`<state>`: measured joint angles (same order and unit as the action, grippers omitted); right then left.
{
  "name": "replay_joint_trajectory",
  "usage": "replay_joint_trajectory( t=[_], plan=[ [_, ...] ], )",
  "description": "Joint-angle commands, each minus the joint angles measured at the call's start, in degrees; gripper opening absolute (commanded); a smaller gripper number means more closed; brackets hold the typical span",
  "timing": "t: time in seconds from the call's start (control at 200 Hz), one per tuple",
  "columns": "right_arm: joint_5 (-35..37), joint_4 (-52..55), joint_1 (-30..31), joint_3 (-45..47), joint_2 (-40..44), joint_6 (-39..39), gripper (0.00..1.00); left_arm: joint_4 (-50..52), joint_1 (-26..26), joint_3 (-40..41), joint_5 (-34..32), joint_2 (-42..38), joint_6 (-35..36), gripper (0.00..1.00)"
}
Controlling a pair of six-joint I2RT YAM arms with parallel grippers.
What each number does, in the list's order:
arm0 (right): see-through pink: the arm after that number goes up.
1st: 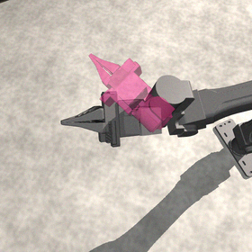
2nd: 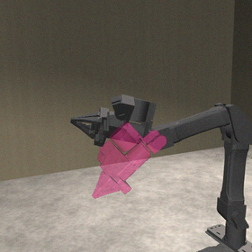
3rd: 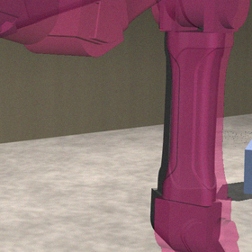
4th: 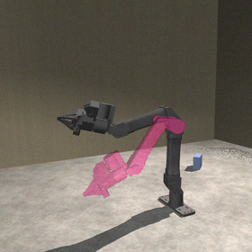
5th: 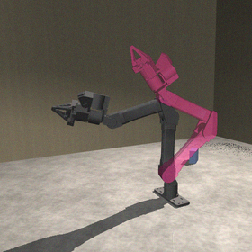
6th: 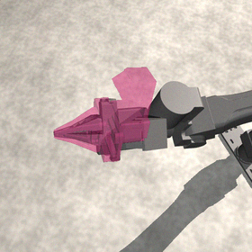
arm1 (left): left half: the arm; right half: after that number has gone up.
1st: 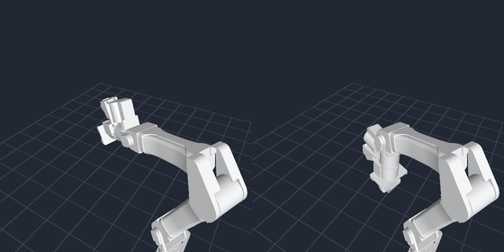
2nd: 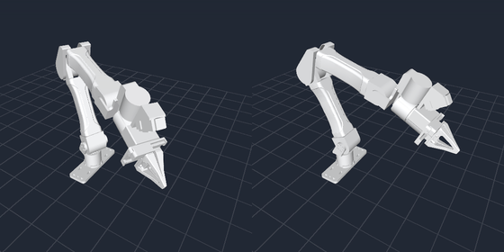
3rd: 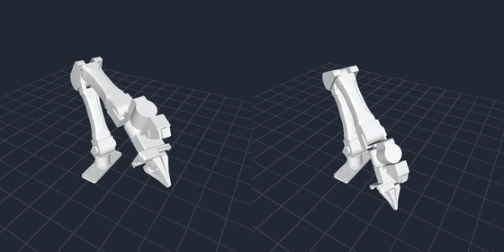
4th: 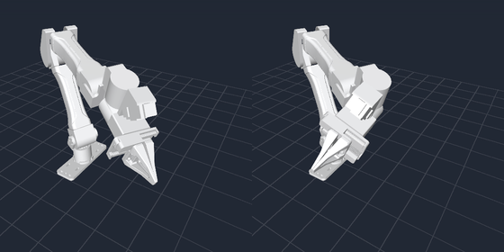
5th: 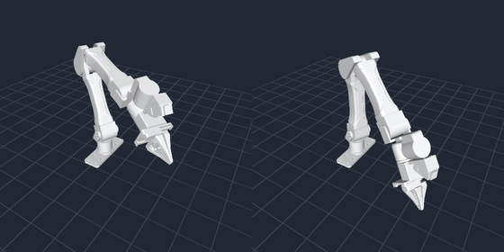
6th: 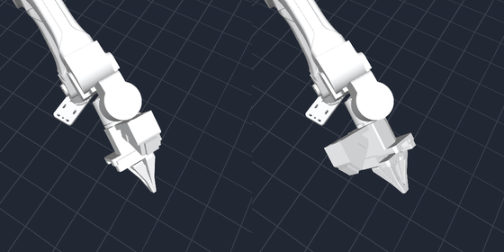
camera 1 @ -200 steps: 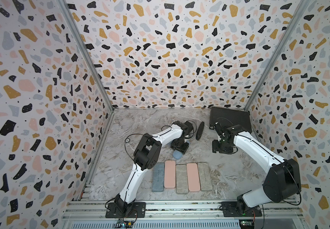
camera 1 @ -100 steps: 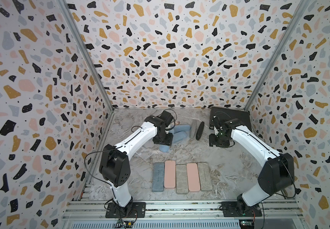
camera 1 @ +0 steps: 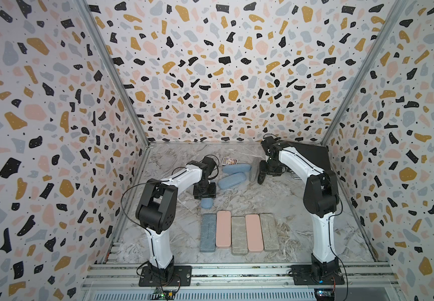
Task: Close the glasses case
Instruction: Place the glasses case at the center of the board.
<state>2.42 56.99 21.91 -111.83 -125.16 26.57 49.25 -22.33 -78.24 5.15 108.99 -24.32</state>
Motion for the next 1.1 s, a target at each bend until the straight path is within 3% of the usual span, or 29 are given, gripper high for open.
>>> replay_joint_trajectory(
  t=[0.0, 0.29, 0.616, 0.686, 0.786, 0.881, 0.971, 1.096],
  plan=[
    [-0.12, 1.71, -0.46, -5.34, -1.16, 0.40, 0.64, -1.87, 0.71, 1.00, 0.56, 0.21, -0.07, 0.56],
    [-1.66, 3.22, -1.52, -11.92, -7.48, 0.42, 0.64, -3.60, 0.87, 5.10, 1.80, 0.02, 0.22, 0.56],
    [-2.41, 3.39, -1.69, -12.96, -11.36, 0.29, 0.59, -5.05, 0.86, 8.97, 3.47, -1.30, -0.86, 0.56],
    [-2.67, 3.40, -1.70, -13.39, -12.00, 0.16, 0.53, -5.03, 0.87, 9.39, 3.51, -1.67, -0.85, 0.56],
    [-3.30, 3.41, -1.70, -13.68, -12.17, 0.16, 0.30, -4.55, 0.84, 9.51, 3.38, -2.17, -0.82, 0.56],
    [-4.54, 3.39, -1.70, -12.69, -10.83, 0.26, 0.17, -4.08, 0.81, 9.51, 3.37, -2.72, -0.76, 0.56],
    [-4.85, 2.64, -1.70, -9.03, -7.52, 0.48, 0.12, -3.95, 0.86, 9.90, 3.29, -3.79, -0.99, 0.56],
    [-7.24, -2.07, -1.70, 2.71, 1.51, 1.91, 0.11, -3.63, 0.79, 10.97, 3.14, -5.33, -1.09, 0.56]
  ],
)
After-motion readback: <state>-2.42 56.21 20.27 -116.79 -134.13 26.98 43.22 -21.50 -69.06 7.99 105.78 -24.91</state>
